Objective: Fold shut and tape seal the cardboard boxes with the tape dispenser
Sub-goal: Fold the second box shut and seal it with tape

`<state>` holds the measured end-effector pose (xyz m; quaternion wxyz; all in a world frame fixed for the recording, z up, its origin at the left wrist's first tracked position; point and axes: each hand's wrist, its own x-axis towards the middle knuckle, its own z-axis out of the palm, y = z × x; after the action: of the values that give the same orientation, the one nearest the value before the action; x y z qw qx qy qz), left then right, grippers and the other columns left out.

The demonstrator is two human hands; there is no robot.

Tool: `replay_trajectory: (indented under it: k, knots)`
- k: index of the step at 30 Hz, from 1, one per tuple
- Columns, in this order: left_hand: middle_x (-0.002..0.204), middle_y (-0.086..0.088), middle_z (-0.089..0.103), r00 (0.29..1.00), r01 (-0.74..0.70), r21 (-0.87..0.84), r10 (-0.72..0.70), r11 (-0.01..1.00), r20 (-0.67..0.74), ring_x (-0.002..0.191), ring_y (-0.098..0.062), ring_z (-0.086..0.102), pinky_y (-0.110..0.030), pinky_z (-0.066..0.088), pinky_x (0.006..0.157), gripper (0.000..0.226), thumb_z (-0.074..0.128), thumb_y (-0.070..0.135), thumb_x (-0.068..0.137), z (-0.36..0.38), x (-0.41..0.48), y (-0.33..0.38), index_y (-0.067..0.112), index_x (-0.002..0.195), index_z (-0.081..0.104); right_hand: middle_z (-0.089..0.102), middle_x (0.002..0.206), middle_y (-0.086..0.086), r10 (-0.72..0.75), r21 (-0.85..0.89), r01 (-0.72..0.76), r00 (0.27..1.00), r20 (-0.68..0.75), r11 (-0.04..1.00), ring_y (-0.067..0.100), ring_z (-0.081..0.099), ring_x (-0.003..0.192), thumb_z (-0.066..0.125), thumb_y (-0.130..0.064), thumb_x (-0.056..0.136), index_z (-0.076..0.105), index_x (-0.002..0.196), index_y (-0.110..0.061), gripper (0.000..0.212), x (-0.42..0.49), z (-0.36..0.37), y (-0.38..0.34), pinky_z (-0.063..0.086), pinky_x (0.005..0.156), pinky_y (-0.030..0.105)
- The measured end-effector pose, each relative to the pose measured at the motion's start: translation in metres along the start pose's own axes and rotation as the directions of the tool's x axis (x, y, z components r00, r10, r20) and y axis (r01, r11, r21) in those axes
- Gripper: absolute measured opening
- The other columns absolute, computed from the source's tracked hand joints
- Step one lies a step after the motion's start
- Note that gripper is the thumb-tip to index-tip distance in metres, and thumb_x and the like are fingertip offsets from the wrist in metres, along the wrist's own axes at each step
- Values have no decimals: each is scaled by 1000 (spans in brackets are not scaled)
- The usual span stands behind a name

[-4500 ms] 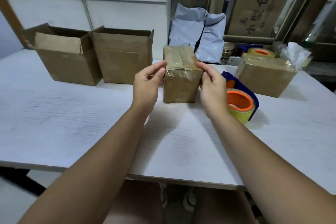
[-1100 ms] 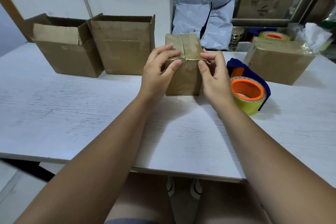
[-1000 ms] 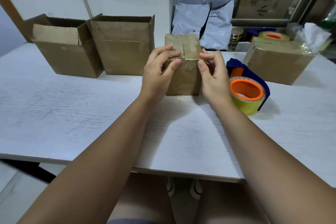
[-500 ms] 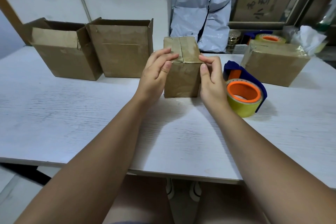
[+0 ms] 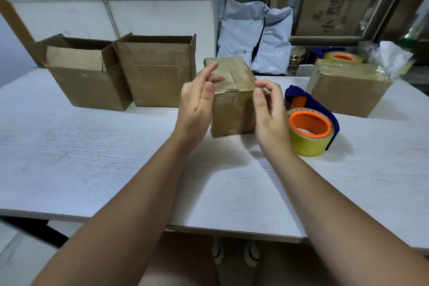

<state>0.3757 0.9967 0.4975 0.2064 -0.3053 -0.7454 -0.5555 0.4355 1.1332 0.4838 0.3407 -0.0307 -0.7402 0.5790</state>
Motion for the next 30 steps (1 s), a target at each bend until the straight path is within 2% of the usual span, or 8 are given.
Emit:
replay_trajectory:
  k: [5,7,10,14,20,23,26,30]
  knots:
    - [117,12,63,987,11,-203,-43,979,-152,121,-26,49,-53,37,103,34,34,50,94,-2,1,1,41,126,43,34,138,9,-206,-267,194,978,-17,944,14,31,128,54,-58,78,49,130,-19,65,-16,2,-14,22,104,11]
    - [123,7,57,982,118,-226,-147,967,-120,126,-26,45,-53,35,106,38,38,55,89,-3,3,-1,41,124,45,27,146,12,-248,-425,250,967,61,870,17,23,134,55,-67,71,54,129,-25,71,-20,4,-17,16,106,17]
    - [131,9,52,983,179,-142,-183,974,-14,130,-18,40,-48,34,108,33,42,57,85,-2,1,0,50,116,46,30,146,12,-300,-571,282,952,64,771,25,25,134,57,-76,63,61,118,-27,74,-23,11,-17,27,108,39]
    - [136,10,47,977,190,-201,-206,961,-61,132,-11,37,-42,33,111,34,47,55,83,-5,2,0,47,117,47,42,131,14,-362,-550,294,932,-17,782,30,42,122,65,-65,61,59,105,-17,65,-26,15,-20,38,97,43]
    - [126,5,57,906,293,-301,-364,908,-217,116,-2,50,-18,39,100,37,50,27,97,-21,11,1,14,131,53,34,113,2,-247,-262,252,968,53,932,-1,37,109,65,-25,61,51,94,-10,39,-26,5,-23,24,93,3]
    - [101,7,68,888,290,-305,-374,907,-269,98,0,59,-15,44,86,22,50,18,98,-28,11,4,11,107,69,35,118,2,-135,-167,159,980,147,973,10,31,126,57,-15,61,47,92,-17,34,-25,0,-31,24,104,16]
    - [87,7,71,865,315,-225,-376,922,-333,88,-3,62,-20,47,79,19,56,16,92,-29,10,1,14,91,74,37,131,3,-106,-184,120,991,81,976,25,23,139,49,-9,67,52,94,-23,31,-23,2,-29,20,110,27]
    - [98,-4,67,931,265,-128,-289,956,-224,82,-10,59,-26,50,75,13,60,15,88,-33,8,2,19,92,72,31,141,6,-136,-297,113,989,-60,948,15,28,131,51,-6,84,64,111,-23,35,-18,1,-14,23,106,25]
